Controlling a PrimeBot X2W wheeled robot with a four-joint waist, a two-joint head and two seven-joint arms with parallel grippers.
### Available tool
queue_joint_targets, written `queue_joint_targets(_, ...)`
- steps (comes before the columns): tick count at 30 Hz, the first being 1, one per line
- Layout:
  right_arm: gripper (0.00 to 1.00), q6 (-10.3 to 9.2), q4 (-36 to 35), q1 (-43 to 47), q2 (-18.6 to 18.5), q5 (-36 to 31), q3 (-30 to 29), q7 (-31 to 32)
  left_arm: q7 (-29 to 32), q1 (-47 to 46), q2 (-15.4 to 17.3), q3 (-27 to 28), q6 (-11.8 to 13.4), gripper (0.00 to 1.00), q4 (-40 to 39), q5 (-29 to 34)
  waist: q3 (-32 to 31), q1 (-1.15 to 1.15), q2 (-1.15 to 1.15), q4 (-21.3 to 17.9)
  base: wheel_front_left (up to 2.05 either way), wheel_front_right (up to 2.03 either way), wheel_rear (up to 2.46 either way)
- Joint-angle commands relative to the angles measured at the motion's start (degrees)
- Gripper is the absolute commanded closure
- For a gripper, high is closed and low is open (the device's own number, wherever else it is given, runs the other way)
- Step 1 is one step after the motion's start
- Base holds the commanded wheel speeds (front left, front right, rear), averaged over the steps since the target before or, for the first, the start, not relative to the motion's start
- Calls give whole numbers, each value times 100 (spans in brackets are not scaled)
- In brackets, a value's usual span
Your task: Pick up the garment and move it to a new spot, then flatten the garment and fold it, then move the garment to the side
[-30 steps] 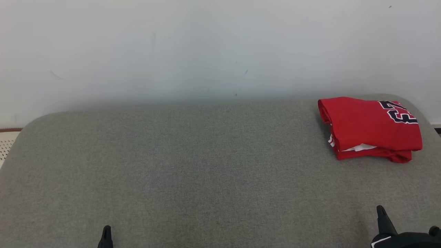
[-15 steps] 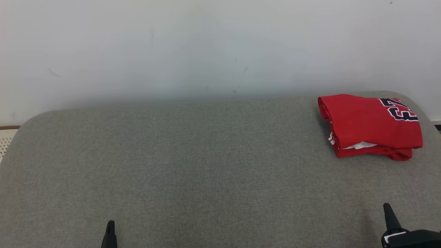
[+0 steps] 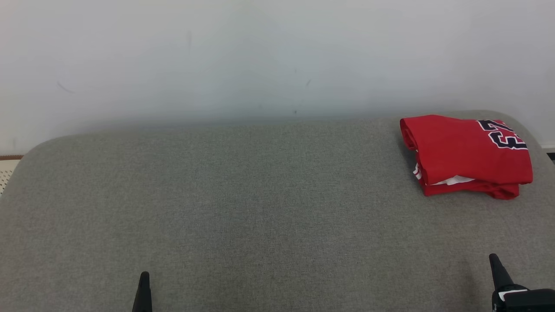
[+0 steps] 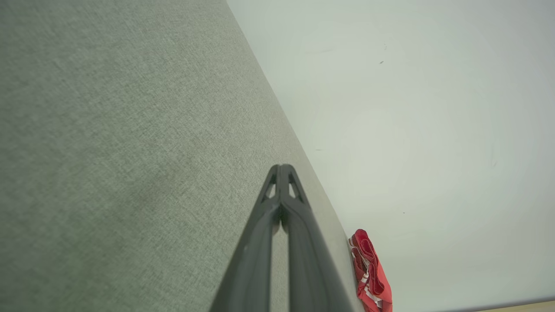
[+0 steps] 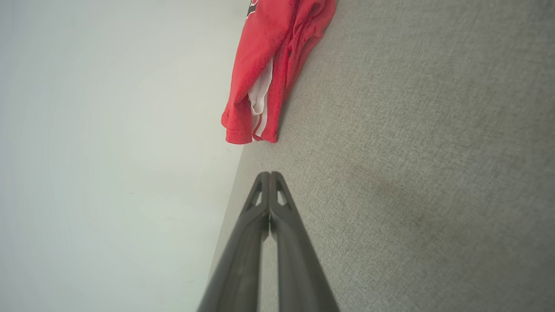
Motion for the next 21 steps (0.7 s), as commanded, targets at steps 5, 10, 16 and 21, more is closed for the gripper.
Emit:
queue_joint_targets(5, 100, 2, -2, -157, 18, 385, -161, 131, 40, -192, -2, -55, -86, 100, 33, -417, 29, 0, 0, -7, 0, 0, 0)
queue_joint_targets(10, 100, 1, 27, -192, 33, 646, -265, 230, 55, -252, -15, -92, -112, 100, 75, -696, 54, 0, 0, -12, 0, 0, 0)
queue_joint_targets(16, 100, 1, 62, -243, 49, 949, -387, 343, 91, -313, -33, -137, -163, 100, 126, -1014, 84, 0, 0, -19, 0, 0, 0)
queue_joint_targets(21, 100, 1, 83, -261, 59, 1131, -462, 421, 105, -355, -41, -165, -179, 100, 157, -1209, 104, 0, 0, -23, 0, 0, 0)
